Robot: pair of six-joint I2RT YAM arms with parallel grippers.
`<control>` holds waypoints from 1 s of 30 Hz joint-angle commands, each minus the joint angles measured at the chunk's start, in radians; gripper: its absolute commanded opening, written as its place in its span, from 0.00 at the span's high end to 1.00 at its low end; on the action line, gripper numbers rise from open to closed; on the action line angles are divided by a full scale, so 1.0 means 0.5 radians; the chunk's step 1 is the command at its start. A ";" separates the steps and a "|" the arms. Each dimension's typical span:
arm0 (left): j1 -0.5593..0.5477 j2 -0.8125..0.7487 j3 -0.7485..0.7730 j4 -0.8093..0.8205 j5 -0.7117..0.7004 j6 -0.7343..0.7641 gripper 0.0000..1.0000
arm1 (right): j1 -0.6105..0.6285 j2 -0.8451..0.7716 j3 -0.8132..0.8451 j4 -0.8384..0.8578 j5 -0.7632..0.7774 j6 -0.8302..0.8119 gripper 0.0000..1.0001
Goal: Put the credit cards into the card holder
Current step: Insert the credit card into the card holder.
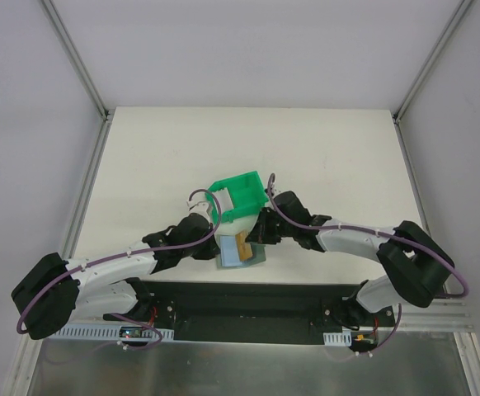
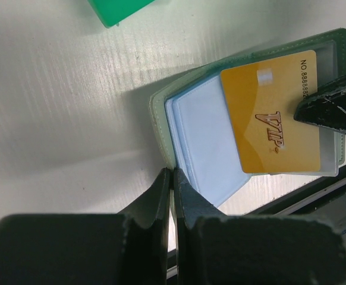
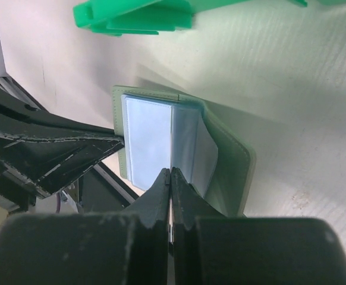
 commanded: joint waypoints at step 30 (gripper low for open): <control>-0.002 0.124 -0.087 0.092 -0.076 -0.024 1.00 | -0.061 0.103 -0.338 0.559 -0.058 0.160 1.00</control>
